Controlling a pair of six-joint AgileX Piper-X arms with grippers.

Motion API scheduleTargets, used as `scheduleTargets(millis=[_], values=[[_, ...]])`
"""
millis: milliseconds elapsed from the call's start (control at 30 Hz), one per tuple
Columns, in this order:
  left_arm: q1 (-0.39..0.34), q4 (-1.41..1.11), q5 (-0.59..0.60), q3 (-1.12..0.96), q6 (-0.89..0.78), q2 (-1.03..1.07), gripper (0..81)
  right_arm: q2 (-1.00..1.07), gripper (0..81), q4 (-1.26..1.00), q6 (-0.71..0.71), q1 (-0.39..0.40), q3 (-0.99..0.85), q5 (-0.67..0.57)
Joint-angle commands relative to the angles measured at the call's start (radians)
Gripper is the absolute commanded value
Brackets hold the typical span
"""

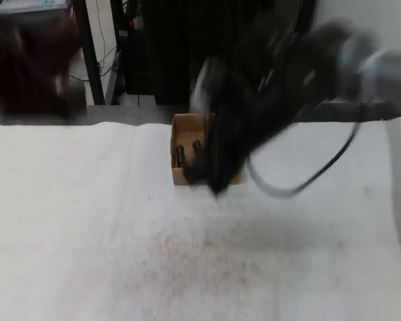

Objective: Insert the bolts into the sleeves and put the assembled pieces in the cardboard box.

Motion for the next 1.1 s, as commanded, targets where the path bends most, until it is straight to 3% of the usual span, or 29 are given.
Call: scheduleTargets(millis=[0,133,333,600,900,1067], values=[[0.002,-0.249,0.179,0.005,-0.071,0.008,0.2,-0.150,0.8,-0.160,0.246,-0.012,-0.010,-0.259],[0.004,-0.524,0.409,0.017,-0.279,0.086,0.2,-0.245,0.8,-0.259,0.328,-0.010,0.016,-0.325],[0.004,-0.757,0.564,0.017,-0.504,0.200,0.2,-0.352,0.8,-0.320,0.356,-0.010,0.091,-0.335],[0.004,-0.798,0.604,0.017,-0.540,0.229,0.2,-0.405,0.8,-0.338,0.364,-0.010,0.135,-0.389],[0.004,-0.798,0.609,0.017,-0.540,0.229,0.2,-0.409,0.8,-0.650,0.582,-0.008,0.135,-0.396],[0.004,-0.798,0.597,0.017,-0.540,0.229,0.2,-0.409,0.8,-0.676,0.610,0.010,0.136,-0.396]])
